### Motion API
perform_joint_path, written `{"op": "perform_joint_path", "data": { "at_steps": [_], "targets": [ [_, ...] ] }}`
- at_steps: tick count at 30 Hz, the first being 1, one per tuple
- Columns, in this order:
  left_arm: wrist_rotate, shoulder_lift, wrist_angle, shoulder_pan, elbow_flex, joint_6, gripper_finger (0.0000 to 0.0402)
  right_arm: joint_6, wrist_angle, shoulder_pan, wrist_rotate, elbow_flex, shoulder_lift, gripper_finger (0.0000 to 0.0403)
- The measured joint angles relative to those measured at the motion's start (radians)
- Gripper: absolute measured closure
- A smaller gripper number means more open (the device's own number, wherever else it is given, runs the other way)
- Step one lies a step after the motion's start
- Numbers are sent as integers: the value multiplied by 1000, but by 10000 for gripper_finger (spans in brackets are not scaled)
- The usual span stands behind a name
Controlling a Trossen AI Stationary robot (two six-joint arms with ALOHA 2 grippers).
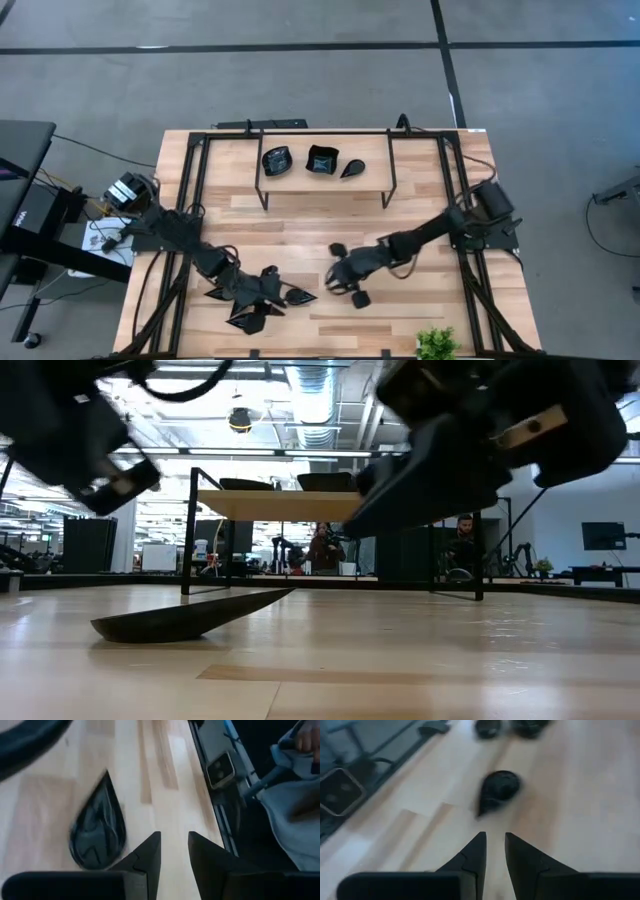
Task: Pick & Place Mini shaped plates
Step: Stack the black drop-shaped plate on top of the black drop-shaped plate on the shelf
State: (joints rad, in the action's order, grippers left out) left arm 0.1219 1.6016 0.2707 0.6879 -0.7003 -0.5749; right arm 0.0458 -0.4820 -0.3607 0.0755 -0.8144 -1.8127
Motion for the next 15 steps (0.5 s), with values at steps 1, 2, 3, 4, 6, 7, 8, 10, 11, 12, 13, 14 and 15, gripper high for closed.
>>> {"op": "perform_joint_path", "data": {
  "at_steps": [1, 2, 3, 4, 6, 7, 8, 10, 11, 12, 13, 14, 15],
  "targets": [
    [0, 0, 0, 11, 8, -14, 302, -1, 25, 6, 35, -39, -29, 337],
    [0, 0, 0, 23, 15, -27, 302, 0, 62, 10, 66, -79, -55, 337],
    [1, 0, 0, 34, 20, -33, 302, 0, 106, 14, 83, -116, -79, 337],
    [4, 0, 3, 45, 24, -35, 302, -1, 164, 15, 85, -150, -101, 337],
    [5, 9, 32, 64, 25, -36, 302, -1, 260, 21, 85, -212, -144, 337],
    [9, 16, 53, 70, 25, -35, 302, -1, 301, 23, 83, -237, -162, 337],
    [15, 30, 81, 73, 25, -33, 302, -1, 320, 24, 83, -261, -183, 337],
    [33, 68, 131, 72, 24, -33, 302, -1, 326, 24, 84, -299, -213, 337],
    [38, 95, 157, 70, 24, -32, 302, -3, 327, 23, 84, -317, -225, 337],
    [41, 120, 174, 67, 24, -27, 302, -3, 321, 22, 85, -337, -241, 337],
    [51, 144, 181, 66, 24, -24, 302, -4, 327, 21, 85, -348, -249, 337],
    [51, 167, 191, 60, 23, -24, 302, -3, 337, 21, 83, -359, -254, 337],
    [50, 185, 193, 57, 19, -25, 302, -4, 336, 21, 85, -367, -256, 337]
  ]
}}
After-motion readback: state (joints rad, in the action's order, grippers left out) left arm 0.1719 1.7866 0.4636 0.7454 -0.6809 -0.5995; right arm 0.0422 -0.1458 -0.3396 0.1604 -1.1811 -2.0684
